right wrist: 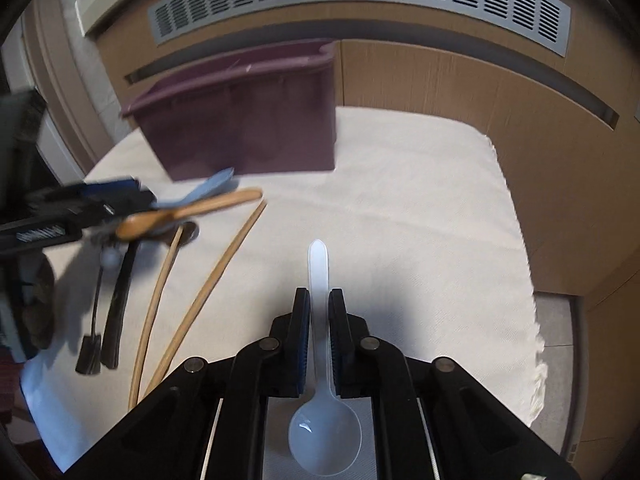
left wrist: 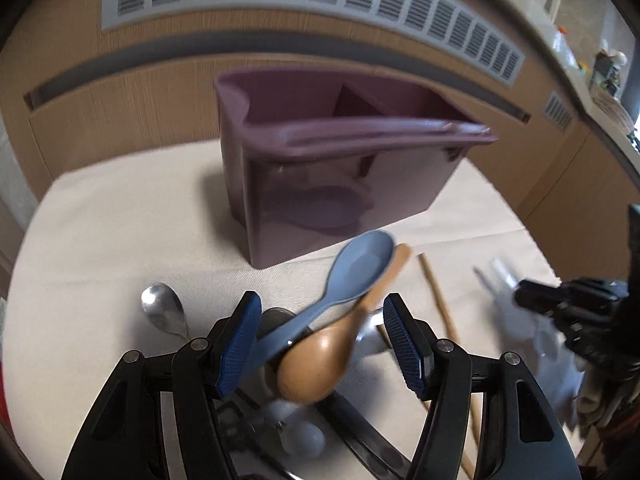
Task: Organize utensils
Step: 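Lower the right tool onto the white plastic spoon and close it, then grasp the light-blue plastic spoon with the left tool while the right tool lifts the white spoon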
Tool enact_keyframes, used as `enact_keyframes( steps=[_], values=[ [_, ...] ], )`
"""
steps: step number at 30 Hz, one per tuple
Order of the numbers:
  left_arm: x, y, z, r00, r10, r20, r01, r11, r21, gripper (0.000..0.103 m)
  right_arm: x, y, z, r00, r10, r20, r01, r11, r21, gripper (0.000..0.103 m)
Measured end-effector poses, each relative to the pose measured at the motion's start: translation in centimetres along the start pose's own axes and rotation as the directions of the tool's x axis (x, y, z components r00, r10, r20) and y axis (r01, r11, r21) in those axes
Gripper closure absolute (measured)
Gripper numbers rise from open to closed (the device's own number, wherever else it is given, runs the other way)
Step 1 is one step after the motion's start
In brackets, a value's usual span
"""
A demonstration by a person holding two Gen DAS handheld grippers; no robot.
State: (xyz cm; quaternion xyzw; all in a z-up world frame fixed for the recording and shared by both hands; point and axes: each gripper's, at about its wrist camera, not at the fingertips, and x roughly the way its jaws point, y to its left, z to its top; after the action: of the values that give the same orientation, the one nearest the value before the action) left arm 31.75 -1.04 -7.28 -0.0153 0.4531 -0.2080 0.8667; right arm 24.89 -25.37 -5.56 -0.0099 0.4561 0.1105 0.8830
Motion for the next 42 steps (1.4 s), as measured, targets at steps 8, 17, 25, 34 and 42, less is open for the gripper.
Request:
enact_keyframes(
  steps=[8,17,25,34,42],
  values=[
    [-1.6,-3.4,-0.8,0.994,-0.107,-0.031,0.109,0.993,0.049,0.039,0.8,-0.2,1.6,0.999,0.045,0.023,-0.045,0.999,-0.021,0.094],
    [2.1,-4.8,1.9,0.997,0.059,-0.05,-0.052,0.989,0.138,0.039,0.9,-0.6,1.2,0.997,0.06,0.041,-0.06,0.998,-0.011,0.094],
    [3.8,-4.9,3.0,0.993,0.098,-0.067,-0.086,0.983,0.159,0.042,0.5,-1.1,0.8,0.997,0.061,0.057,-0.061,0.998,0.011,0.094],
    [5.8,-5.8,3.5,0.984,0.132,-0.119,-0.114,0.982,0.15,0.045,0.5,-1.0,0.4,0.996,0.062,0.057,-0.063,0.998,0.007,0.094],
    [6.1,-6.0,4.3,0.988,0.115,-0.108,-0.107,0.991,0.078,0.063,-0.2,-1.0,0.3,0.995,0.061,0.076,-0.062,0.998,0.013,0.094]
  ],
)
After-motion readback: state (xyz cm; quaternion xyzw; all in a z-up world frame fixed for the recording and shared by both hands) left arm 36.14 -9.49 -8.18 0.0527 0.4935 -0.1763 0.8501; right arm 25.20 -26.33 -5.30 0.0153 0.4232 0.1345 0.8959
